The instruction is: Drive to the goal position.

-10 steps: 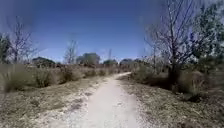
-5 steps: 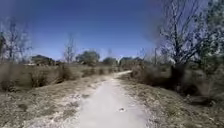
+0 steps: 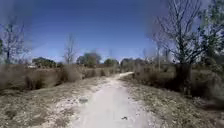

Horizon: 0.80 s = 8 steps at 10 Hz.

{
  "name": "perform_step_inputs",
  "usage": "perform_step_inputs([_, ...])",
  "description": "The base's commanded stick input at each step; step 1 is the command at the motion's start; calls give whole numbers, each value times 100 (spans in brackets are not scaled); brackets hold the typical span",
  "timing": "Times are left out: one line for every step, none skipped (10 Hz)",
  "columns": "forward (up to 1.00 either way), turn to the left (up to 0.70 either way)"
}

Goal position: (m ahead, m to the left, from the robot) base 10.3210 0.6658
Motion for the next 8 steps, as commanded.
perform_step_inputs([50,0])
perform_step_inputs([50,0])
perform_step_inputs([50,0])
perform_step_inputs([50,0])
perform_step_inputs([50,0])
perform_step_inputs([50,0])
perform_step_inputs([50,0])
perform_step_inputs([50,0])
